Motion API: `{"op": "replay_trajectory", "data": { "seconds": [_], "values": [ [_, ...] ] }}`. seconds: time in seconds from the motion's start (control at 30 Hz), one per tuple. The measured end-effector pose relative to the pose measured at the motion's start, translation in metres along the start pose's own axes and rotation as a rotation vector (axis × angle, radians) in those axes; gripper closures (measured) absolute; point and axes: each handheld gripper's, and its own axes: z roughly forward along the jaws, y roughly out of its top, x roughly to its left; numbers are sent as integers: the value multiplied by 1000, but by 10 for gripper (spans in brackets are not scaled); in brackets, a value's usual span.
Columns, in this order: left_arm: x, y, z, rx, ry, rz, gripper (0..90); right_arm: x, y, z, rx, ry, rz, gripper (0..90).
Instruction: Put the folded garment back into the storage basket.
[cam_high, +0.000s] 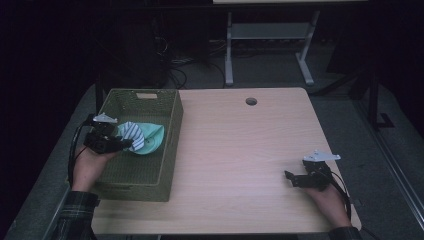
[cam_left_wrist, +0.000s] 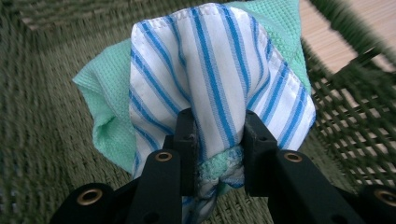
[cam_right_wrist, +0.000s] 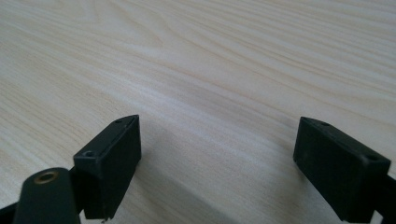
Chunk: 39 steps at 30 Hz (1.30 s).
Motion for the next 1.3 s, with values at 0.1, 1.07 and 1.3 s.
{"op": "replay_trajectory", "data": {
  "seconds": [0.1, 1.07, 1.3],
  "values": [
    [3, -4, 8, 18, -5, -3, 707, 0, 0, 0, 0, -1, 1, 145],
    [12, -19, 38, 80, -34, -28, 501, 0, 0, 0, 0, -2, 5, 143],
    [10, -15, 30, 28, -28, -38, 280, 0, 0, 0, 1, -3, 6, 143]
  ]
}}
